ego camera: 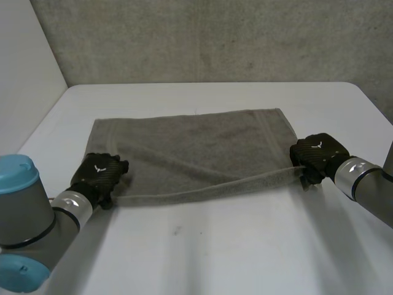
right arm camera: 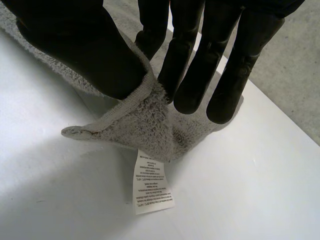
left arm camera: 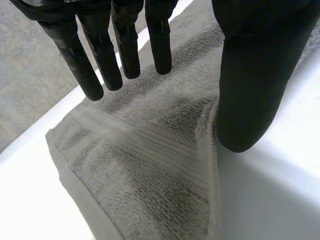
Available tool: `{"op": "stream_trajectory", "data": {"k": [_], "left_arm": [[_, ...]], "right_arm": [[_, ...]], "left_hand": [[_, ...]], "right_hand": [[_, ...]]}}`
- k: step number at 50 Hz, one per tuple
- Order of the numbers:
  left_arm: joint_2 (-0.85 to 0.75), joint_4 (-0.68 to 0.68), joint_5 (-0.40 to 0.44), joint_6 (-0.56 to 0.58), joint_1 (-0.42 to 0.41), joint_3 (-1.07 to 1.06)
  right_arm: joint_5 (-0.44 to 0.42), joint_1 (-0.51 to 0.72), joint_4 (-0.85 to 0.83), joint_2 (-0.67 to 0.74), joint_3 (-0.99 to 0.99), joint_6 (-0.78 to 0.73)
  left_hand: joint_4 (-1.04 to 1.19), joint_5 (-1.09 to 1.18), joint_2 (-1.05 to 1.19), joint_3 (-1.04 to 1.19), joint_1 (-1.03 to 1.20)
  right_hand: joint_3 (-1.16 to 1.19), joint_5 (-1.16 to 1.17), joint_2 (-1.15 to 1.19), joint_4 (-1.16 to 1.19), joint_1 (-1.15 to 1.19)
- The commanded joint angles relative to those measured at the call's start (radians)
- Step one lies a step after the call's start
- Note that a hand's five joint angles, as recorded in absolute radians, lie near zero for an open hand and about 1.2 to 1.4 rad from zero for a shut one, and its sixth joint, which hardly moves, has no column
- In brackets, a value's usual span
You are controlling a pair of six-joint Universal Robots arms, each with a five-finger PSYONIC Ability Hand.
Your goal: Fold the towel.
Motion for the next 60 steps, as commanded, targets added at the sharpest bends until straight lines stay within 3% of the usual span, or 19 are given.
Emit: {"op": "stream_trajectory", "data": {"k": [1, 9, 21, 32, 34, 43, 49, 51, 52, 54, 60], "left_arm": [[0.026, -0.010, -0.002, -0.017, 0.008, -0.028], [-0.029, -0.002, -0.010, -0.101, 0.025, -0.014], [-0.044, -0.004, -0.013, -0.090, 0.087, -0.008], [-0.001, -0.005, -0.004, -0.092, 0.082, -0.049], [0.016, -0.007, -0.002, -0.091, 0.077, -0.061], [0.040, -0.013, -0.001, -0.080, 0.077, -0.077], [0.218, -0.114, 0.001, 0.031, 0.088, -0.144], [0.327, -0.198, 0.002, 0.105, 0.090, -0.170], [0.327, -0.198, 0.002, 0.106, 0.090, -0.170], [0.458, -0.284, 0.002, 0.144, 0.093, -0.190], [0.609, -0.381, 0.033, 0.149, 0.093, -0.183]], "right_arm": [[0.006, -0.002, 0.000, 0.002, 0.002, 0.000], [0.012, -0.009, 0.000, 0.011, 0.002, -0.001], [0.019, -0.015, 0.000, 0.014, 0.002, -0.001], [0.021, -0.013, 0.001, 0.016, 0.000, 0.000], [0.023, -0.013, 0.006, 0.016, 0.000, 0.000], [0.019, -0.013, 0.063, -0.006, -0.009, 0.003], [0.001, -0.041, 0.316, -0.093, -0.029, -0.066], [-0.004, -0.096, 0.429, -0.139, -0.012, -0.195], [-0.004, -0.096, 0.429, -0.139, -0.012, -0.196], [0.004, -0.134, 0.515, -0.187, 0.006, -0.341], [0.001, -0.147, 0.584, -0.326, -0.006, -0.406]], "left_hand": [[0.068, 0.068, 0.065, 0.065, 0.063], [0.092, 0.091, 0.089, 0.089, 0.087], [0.268, 0.268, 0.265, 0.265, 0.263], [0.708, 0.708, 0.705, 0.705, 0.703], [0.932, 0.932, 0.930, 0.930, 0.928], [0.934, 0.934, 0.931, 0.931, 0.929], [0.934, 0.934, 0.931, 0.931, 0.929], [0.934, 0.934, 0.931, 0.931, 0.929], [0.934, 0.934, 0.931, 0.931, 0.929], [0.934, 0.934, 0.931, 0.931, 0.929], [0.934, 0.934, 0.931, 0.931, 0.929]], "right_hand": [[0.182, 0.186, 0.182, 0.179, 0.003], [0.182, 0.186, 0.182, 0.179, 0.003], [0.182, 0.186, 0.182, 0.179, 0.003], [0.182, 0.186, 0.182, 0.179, 0.003], [0.182, 0.186, 0.182, 0.179, 0.003], [0.182, 0.186, 0.182, 0.179, 0.003], [0.182, 0.186, 0.182, 0.179, 0.003], [0.182, 0.186, 0.182, 0.179, 0.003], [0.182, 0.186, 0.182, 0.179, 0.003], [0.182, 0.186, 0.182, 0.179, 0.003], [0.182, 0.186, 0.182, 0.179, 0.003]]}}
